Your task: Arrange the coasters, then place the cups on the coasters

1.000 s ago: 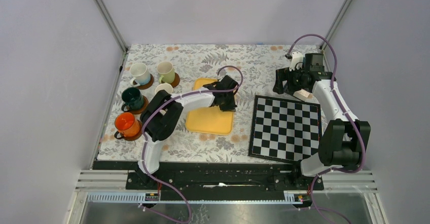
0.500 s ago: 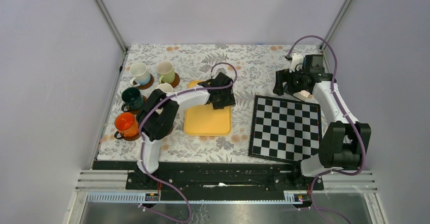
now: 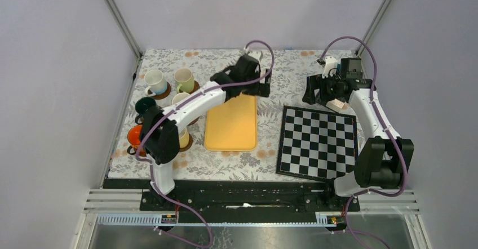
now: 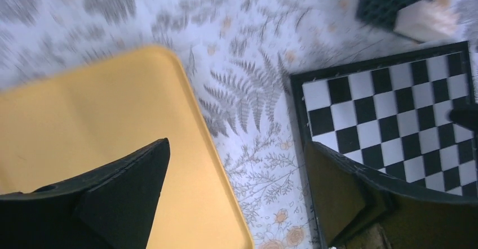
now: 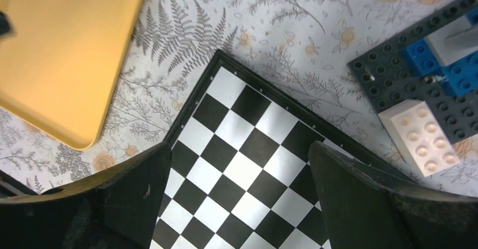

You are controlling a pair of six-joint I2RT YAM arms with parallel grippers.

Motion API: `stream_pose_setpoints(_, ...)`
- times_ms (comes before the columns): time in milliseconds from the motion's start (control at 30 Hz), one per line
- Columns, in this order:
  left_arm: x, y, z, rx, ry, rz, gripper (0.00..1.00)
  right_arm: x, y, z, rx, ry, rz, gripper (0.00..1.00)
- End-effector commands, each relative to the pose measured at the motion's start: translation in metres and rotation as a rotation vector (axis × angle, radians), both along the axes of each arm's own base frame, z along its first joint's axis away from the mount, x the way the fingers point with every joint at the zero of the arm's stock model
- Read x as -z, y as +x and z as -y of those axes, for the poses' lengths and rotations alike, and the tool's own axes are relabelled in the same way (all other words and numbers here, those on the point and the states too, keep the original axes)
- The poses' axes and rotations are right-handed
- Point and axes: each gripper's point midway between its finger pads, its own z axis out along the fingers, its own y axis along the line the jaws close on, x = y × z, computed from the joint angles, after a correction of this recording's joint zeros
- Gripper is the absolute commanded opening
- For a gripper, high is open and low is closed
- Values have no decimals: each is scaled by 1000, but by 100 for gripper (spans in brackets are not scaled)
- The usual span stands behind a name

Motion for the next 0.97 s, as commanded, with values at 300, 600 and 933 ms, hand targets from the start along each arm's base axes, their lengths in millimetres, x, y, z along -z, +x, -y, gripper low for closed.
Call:
stream_pose_setpoints(300, -169, 80, -191, 2, -64, 266, 99, -95, 25, -45, -72, 81, 190, 98)
stream_pose_setpoints(600, -119, 65, -353, -241, -1, 199, 99, -69, 34, -39, 1, 79, 161, 98)
stream_pose_setpoints(933, -97, 56, -380, -294, 68, 191, 99, -55, 39, -35, 25, 69, 142, 98)
